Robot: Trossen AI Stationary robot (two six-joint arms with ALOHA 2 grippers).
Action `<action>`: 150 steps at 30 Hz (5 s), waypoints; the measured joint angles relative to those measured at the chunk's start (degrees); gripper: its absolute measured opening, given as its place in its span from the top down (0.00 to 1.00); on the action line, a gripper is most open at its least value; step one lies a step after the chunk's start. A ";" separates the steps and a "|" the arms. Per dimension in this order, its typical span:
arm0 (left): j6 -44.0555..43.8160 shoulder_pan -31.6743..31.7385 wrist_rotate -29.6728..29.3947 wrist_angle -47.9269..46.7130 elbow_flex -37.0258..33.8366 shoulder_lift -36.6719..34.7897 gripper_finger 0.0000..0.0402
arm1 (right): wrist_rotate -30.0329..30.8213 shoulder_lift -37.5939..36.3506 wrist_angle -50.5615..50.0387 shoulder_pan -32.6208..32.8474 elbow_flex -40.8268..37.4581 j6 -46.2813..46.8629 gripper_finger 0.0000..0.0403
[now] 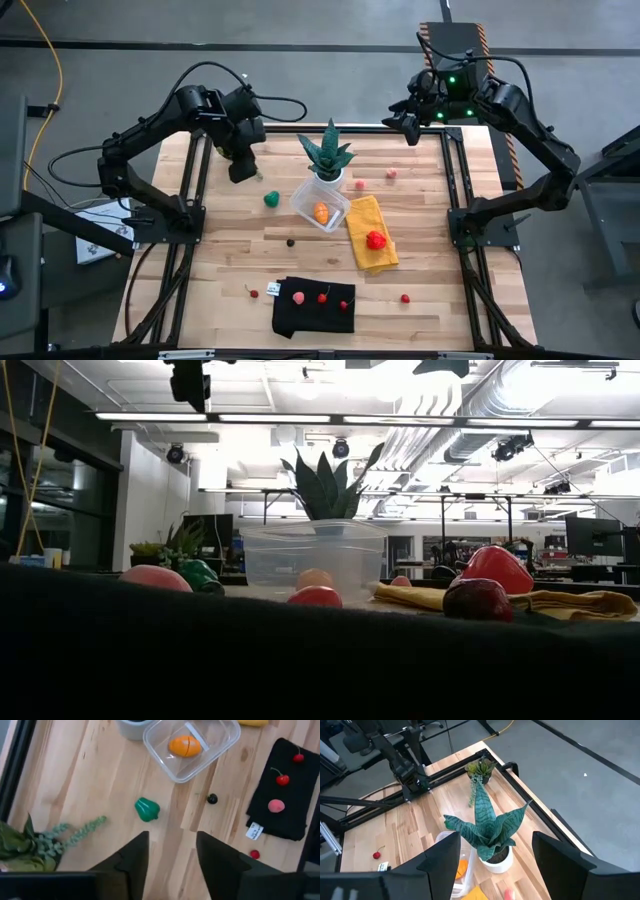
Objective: Pick and placing Produce into tupperware
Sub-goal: Put the green bell pepper into the transparent container
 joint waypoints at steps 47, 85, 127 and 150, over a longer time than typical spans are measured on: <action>-36.50 0.00 2.83 34.42 -47.98 -24.10 0.49 | 0.02 0.00 -1.23 3.02 0.00 1.27 0.41; -33.36 0.00 -1.86 34.69 -47.95 -11.89 0.51 | 0.00 0.00 -5.57 3.02 -0.02 -1.97 0.41; -55.18 -32.99 -37.53 31.94 -47.91 -32.36 0.58 | 1.46 0.00 -5.40 7.64 -0.02 2.32 0.41; -104.60 -62.66 -67.98 14.94 -47.93 -6.64 0.57 | 1.50 0.00 -5.47 10.51 -0.02 2.58 0.41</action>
